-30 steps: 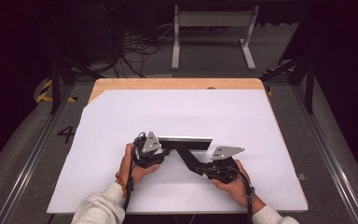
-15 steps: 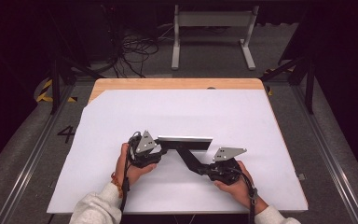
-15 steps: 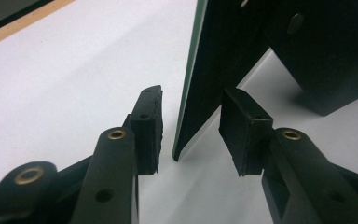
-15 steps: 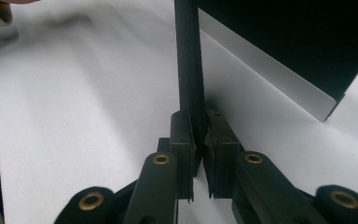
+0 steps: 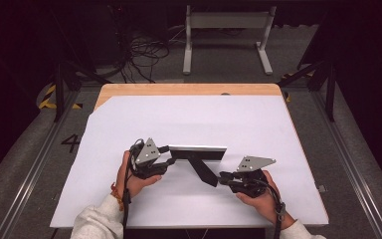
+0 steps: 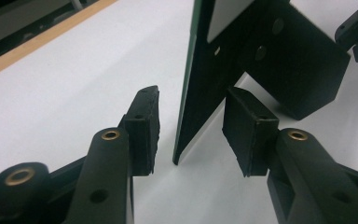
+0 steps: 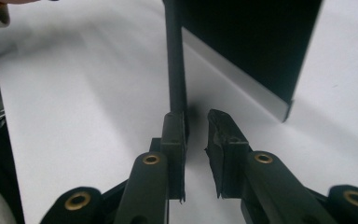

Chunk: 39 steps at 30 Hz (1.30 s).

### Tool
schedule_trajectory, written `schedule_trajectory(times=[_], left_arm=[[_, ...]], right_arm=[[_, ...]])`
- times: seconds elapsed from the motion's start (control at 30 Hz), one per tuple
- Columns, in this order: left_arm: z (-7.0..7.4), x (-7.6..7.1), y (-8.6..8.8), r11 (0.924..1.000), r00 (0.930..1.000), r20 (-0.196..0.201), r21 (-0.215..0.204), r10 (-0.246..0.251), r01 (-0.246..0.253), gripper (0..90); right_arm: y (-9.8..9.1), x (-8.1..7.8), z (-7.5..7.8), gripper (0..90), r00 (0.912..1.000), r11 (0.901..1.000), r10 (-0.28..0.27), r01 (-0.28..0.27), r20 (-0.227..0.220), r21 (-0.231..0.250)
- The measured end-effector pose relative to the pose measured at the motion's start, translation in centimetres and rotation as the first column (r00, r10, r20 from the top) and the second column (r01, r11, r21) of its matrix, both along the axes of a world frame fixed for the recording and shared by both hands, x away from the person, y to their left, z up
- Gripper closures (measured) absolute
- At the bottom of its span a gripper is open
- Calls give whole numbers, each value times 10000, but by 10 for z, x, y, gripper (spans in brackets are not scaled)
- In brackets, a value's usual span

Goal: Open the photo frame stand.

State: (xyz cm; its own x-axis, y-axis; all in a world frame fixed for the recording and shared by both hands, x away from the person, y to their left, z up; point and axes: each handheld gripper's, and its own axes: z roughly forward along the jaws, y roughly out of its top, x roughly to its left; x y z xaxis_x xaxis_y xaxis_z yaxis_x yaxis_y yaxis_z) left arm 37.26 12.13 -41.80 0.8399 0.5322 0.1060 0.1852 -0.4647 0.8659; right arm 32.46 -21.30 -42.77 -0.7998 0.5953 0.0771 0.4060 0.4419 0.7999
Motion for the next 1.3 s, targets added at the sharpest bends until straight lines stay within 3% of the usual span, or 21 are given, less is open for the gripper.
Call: schedule_trajectory(times=[0.23, 0.47, 0.7, 0.93, 1.3], left_arm=[[9, -1, 2, 9991, 9996, 167, -366, -217, 223, 549], [14, -2, 1, 9977, 9995, 226, -631, -235, 249, 538], [16, 0, 2, 9955, 9992, 187, -868, -361, 376, 549], [16, 0, 2, 9947, 9985, 193, -881, -515, 530, 589], [17, -4, 2, 9930, 9978, 128, -986, -644, 654, 634]], right_arm=[[-10, -5, 15, 789, 9893, 9970, -762, 745, 1247, 189], [-18, -2, 21, 801, 9730, 9884, -1487, 1409, 1767, 565], [-18, -1, 27, 820, 9626, 9854, -1658, 1531, 2143, 746], [-7, -1, 30, 836, 9633, 9912, -1290, 1178, 2354, 608], [-6, 4, 29, 833, 9597, 9885, -1482, 1360, 2388, 668]])
